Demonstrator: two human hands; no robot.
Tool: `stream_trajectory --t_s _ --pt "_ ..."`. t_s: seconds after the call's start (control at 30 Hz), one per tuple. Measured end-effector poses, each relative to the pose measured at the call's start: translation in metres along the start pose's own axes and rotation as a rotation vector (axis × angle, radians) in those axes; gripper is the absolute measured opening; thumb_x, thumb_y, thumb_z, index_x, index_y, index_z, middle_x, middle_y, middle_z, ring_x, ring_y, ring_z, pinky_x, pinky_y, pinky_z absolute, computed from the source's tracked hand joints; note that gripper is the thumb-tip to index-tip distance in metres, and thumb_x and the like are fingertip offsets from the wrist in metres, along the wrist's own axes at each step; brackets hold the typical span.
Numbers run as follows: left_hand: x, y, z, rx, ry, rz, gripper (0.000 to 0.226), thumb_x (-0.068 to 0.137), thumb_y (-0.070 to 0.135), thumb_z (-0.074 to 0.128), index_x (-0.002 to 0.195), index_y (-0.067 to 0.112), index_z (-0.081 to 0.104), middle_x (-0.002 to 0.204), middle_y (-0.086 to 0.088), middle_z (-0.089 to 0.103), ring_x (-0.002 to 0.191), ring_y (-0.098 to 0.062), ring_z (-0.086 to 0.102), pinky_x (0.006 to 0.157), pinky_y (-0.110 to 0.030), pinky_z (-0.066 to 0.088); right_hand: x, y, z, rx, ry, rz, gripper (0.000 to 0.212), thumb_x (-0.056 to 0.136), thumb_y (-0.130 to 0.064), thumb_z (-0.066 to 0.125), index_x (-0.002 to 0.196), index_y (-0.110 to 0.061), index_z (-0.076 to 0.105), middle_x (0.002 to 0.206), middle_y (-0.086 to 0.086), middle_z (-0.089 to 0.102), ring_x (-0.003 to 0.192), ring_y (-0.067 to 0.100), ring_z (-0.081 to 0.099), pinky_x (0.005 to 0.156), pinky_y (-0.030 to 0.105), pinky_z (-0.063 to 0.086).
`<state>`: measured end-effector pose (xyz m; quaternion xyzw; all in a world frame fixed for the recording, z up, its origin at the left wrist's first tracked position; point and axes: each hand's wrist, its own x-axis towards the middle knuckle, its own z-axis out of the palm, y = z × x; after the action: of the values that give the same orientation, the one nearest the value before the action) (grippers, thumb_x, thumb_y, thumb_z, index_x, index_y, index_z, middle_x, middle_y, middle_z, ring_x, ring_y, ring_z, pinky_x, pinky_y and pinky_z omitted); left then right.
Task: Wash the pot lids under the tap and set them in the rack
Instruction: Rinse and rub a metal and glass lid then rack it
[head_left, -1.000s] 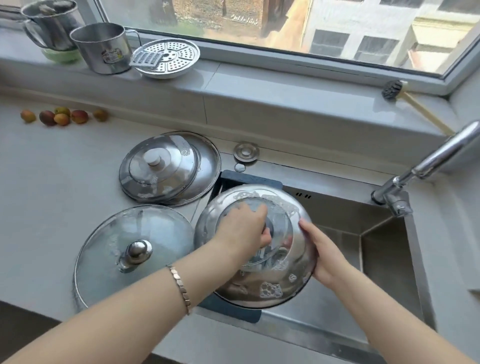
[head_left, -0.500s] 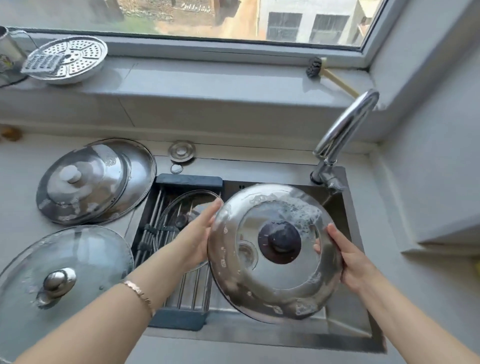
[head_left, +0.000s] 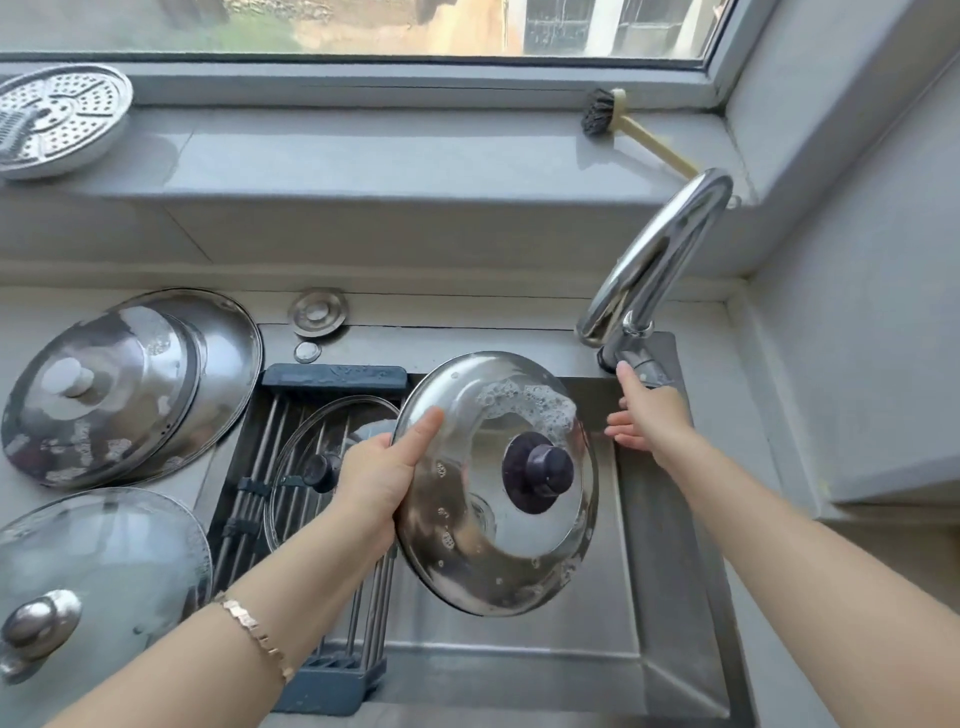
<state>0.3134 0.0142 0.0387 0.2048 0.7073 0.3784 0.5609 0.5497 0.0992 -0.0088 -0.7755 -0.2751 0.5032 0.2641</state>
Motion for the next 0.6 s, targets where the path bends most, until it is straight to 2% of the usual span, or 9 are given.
stream_trajectory --t_s 0.07,0.13,0.17,0.23,0.3,0.37,0.43,0.6 --pt "0.000 0.003 0.005 0.008 0.011 0.017 0.039 0.072 0.040 0.073 0.077 0.003 0.063 0.063 -0.010 0.068 0.056 -0.021 0.064 0.064 -0.033 0.054 0.008 -0.002 0.003 -0.080 0.017 0.041 0.042 0.094 -0.039 0.037 0.089 -0.002 0.056 0.085 0.016 0.064 0.059 0.025 0.061 0.050 0.027 0.048" --pt "-0.001 0.006 0.008 -0.007 0.000 0.012 0.053 0.058 0.048 0.075 0.081 0.002 0.063 0.073 -0.015 0.067 0.064 -0.025 0.063 0.074 -0.040 0.055 0.014 0.000 0.005 -0.124 0.064 0.057 0.041 0.096 -0.033 0.029 0.082 -0.003 0.054 0.084 0.016 0.065 0.053 0.023 0.055 0.046 0.026 0.043" --pt "-0.001 0.008 0.009 -0.018 -0.007 -0.001 0.063 0.050 0.052 0.074 0.085 0.001 0.063 0.078 -0.018 0.066 0.068 -0.027 0.063 0.079 -0.043 0.054 0.015 0.001 0.006 -0.148 0.082 0.057 0.041 0.096 -0.031 0.027 0.085 -0.002 0.054 0.083 0.016 0.064 0.053 0.023 0.054 0.046 0.026 0.042" --pt "-0.001 0.009 0.011 -0.040 -0.016 -0.013 0.072 0.045 0.055 0.073 0.093 0.002 0.064 0.083 -0.020 0.064 0.071 -0.027 0.061 0.080 -0.045 0.053 0.017 0.004 0.006 -0.168 0.100 0.037 0.039 0.097 -0.029 0.025 0.090 -0.003 0.053 0.081 0.017 0.064 0.056 0.025 0.054 0.047 0.028 0.043" --pt "-0.001 0.009 0.014 -0.052 -0.012 -0.014 0.077 0.045 0.056 0.075 0.097 0.000 0.064 0.084 -0.020 0.065 0.070 -0.027 0.061 0.076 -0.042 0.054 0.018 0.007 0.004 -0.183 0.110 0.005 0.041 0.097 -0.026 0.026 0.078 -0.001 0.051 0.081 0.017 0.064 0.064 0.028 0.058 0.052 0.030 0.045" --pt "0.000 0.008 0.014 -0.053 -0.013 -0.006 0.094 0.031 0.065 0.078 0.100 0.003 0.063 0.088 -0.021 0.064 0.074 -0.028 0.061 0.080 -0.045 0.054 0.018 0.011 0.001 -0.208 0.120 -0.025 0.042 0.097 -0.024 0.027 0.066 -0.005 0.048 0.080 0.016 0.065 0.070 0.028 0.060 0.055 0.031 0.047" --pt "0.000 0.007 0.014 -0.058 -0.023 -0.010 0.108 0.015 0.073 0.078 0.100 0.009 0.062 0.094 -0.018 0.064 0.078 -0.029 0.060 0.087 -0.051 0.051 0.018 0.013 -0.001 -0.217 0.120 -0.046 0.040 0.097 -0.023 0.027 0.064 -0.008 0.046 0.080 0.016 0.065 0.071 0.028 0.060 0.054 0.030 0.046" --pt "-0.003 0.005 0.014 -0.046 -0.054 -0.012 0.095 0.022 0.069 0.079 0.096 0.013 0.060 0.092 -0.015 0.063 0.078 -0.028 0.058 0.086 -0.051 0.050 0.014 0.013 -0.003 -0.217 0.100 -0.067 0.038 0.096 -0.019 0.028 0.064 -0.007 0.045 0.080 0.017 0.064 0.066 0.028 0.057 0.052 0.030 0.044"
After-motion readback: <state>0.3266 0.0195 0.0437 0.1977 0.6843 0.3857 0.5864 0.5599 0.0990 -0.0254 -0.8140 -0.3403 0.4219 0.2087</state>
